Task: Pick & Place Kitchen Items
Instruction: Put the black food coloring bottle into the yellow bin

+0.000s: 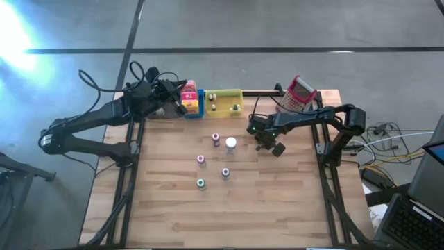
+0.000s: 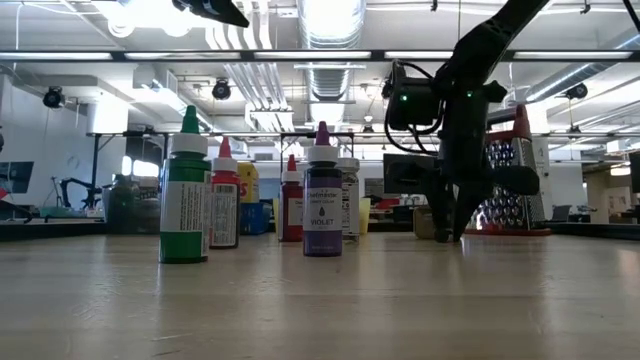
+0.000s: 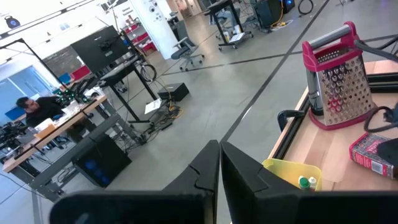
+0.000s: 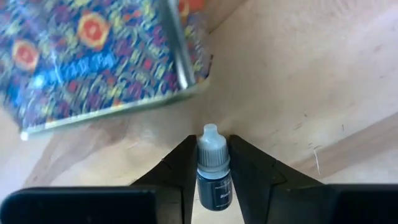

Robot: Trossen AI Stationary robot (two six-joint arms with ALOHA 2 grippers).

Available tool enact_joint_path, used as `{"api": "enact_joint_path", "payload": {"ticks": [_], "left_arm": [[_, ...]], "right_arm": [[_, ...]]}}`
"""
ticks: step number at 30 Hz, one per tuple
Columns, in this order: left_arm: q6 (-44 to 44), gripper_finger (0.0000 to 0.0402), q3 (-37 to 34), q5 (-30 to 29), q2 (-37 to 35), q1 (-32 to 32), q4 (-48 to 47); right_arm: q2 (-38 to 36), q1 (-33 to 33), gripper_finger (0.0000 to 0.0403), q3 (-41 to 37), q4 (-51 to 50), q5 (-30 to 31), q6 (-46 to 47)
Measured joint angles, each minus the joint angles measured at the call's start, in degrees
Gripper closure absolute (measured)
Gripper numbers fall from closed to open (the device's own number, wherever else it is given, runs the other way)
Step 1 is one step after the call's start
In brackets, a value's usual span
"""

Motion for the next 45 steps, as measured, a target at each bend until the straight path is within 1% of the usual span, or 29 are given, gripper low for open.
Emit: {"api": "enact_joint_path", "payload": {"ticks": [3,5,8,10,13,15,17,18,20,24,28,32,34,38,42,45], "left_arm": [[0.00,0.0380,0.01,0.00,0.00,0.01,0.01],[0.01,0.0380,0.01,0.00,0.00,0.01,0.00],[0.00,0.0380,0.00,0.00,0.00,0.01,0.00],[0.00,0.0380,0.02,-0.02,0.00,0.02,0.00],[0.00,0.0380,0.01,0.00,0.00,0.02,0.00],[0.00,0.0380,0.01,0.00,0.00,0.02,0.00],[0.01,0.0380,0.00,0.00,0.00,0.02,0.00],[0.00,0.0380,0.00,0.00,0.00,0.02,0.00],[0.00,0.0380,0.01,0.00,0.00,0.02,0.01],[0.00,0.0380,0.01,0.00,0.00,0.02,0.00],[0.00,0.0380,0.00,0.00,0.00,0.02,0.00],[0.00,0.0380,0.00,0.00,0.00,0.02,0.00],[0.00,0.0380,0.00,0.00,0.00,0.02,0.00],[0.00,0.0380,0.00,0.00,0.00,0.02,0.00],[0.00,0.0380,0.01,0.00,0.00,0.02,0.00],[0.00,0.0380,0.00,0.00,0.00,0.02,0.00]], "right_arm": [[-0.02,2.22,0.0318,0.02,0.07,4.34,-1.40],[-0.02,4.46,0.0324,0.01,0.14,8.81,-1.50],[0.17,8.79,0.0333,-0.08,0.60,20.97,-1.52],[0.17,12.30,0.0334,-0.15,0.81,30.35,-0.93],[0.17,18.10,0.0324,-0.13,0.92,44.04,-1.30],[0.15,21.34,0.0315,-0.18,0.91,52.34,-3.53],[0.15,23.72,0.0310,-0.22,0.88,59.32,-5.92],[0.13,24.56,0.0310,-0.22,0.91,61.38,-7.25],[0.13,26.00,0.0314,-0.22,1.11,62.38,-12.15],[0.11,27.29,0.0332,-0.22,2.22,61.16,-26.63],[0.37,27.59,0.0340,-0.24,6.26,60.72,-33.17],[0.46,27.51,0.0330,-0.73,11.01,60.59,-41.06],[0.46,27.53,0.0325,-1.31,12.29,59.95,-41.91],[0.48,27.53,0.0323,-4.36,17.14,54.52,-41.30],[0.49,27.96,0.0334,-9.81,27.27,53.91,-42.62],[0.52,28.22,0.0335,-13.91,36.78,54.66,-48.07]]}}
